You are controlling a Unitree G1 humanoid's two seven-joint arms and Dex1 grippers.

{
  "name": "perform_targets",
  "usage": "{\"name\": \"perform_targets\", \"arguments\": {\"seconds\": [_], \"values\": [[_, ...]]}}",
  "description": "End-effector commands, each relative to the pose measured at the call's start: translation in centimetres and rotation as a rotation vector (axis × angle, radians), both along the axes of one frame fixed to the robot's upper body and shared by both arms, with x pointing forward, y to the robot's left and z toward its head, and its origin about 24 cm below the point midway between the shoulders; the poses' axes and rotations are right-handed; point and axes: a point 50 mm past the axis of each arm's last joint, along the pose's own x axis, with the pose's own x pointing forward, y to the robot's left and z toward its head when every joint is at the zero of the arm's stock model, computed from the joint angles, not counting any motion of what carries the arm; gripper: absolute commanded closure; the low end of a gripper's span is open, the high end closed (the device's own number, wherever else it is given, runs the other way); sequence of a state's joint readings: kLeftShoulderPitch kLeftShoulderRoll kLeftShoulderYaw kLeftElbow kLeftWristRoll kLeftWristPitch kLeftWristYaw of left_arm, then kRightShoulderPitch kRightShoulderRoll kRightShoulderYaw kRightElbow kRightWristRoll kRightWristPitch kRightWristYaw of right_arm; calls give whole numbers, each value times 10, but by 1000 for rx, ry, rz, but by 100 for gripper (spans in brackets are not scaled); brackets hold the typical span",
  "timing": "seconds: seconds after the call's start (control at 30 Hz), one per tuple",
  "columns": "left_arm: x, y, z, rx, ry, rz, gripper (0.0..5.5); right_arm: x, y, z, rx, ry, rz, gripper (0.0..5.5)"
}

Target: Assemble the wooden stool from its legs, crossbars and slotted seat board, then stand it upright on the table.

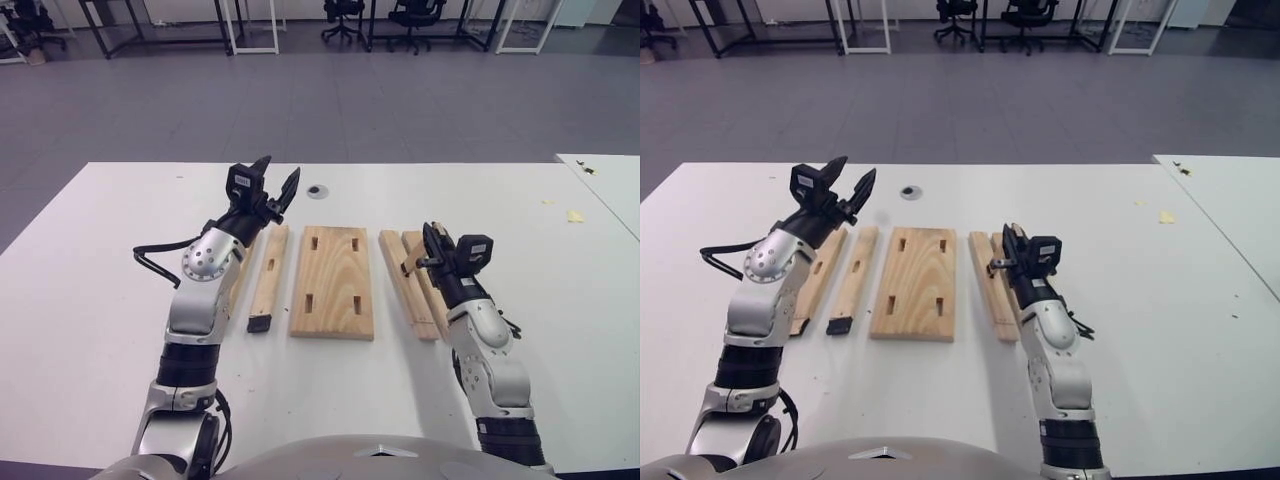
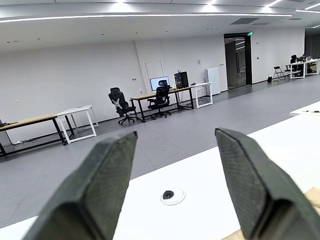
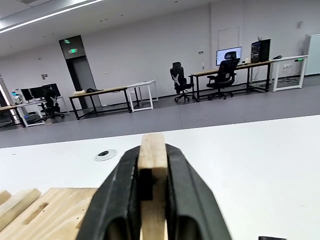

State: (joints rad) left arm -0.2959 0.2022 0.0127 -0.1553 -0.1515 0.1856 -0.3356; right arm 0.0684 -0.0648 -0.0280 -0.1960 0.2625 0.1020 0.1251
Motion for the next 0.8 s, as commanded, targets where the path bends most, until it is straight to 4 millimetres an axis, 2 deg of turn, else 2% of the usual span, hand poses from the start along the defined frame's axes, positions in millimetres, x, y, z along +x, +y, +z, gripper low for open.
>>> {"name": "perform_targets", "arguments": {"seconds": [0.03,0.2,0.3,0.43,0.57,0.7,0.8], "values": [[-1,1,-3,10,6,17,263,-16,-17,-47,-75,272,-63,508],[-2,2,-5,9,14,31,263,-18,-30,-56,-34,383,-140,508],[-2,2,-5,37,11,35,263,-15,-32,-53,-149,405,-88,508],[-2,2,-3,87,-1,39,263,-14,-22,-56,-287,450,39,508],[-2,0,-3,126,-9,34,263,-26,-17,-71,-282,494,92,508],[-2,0,-3,139,-10,33,263,-51,-22,-97,-209,556,103,508],[-2,-1,-3,142,-10,26,263,-52,-20,-96,-196,522,120,508]]}}
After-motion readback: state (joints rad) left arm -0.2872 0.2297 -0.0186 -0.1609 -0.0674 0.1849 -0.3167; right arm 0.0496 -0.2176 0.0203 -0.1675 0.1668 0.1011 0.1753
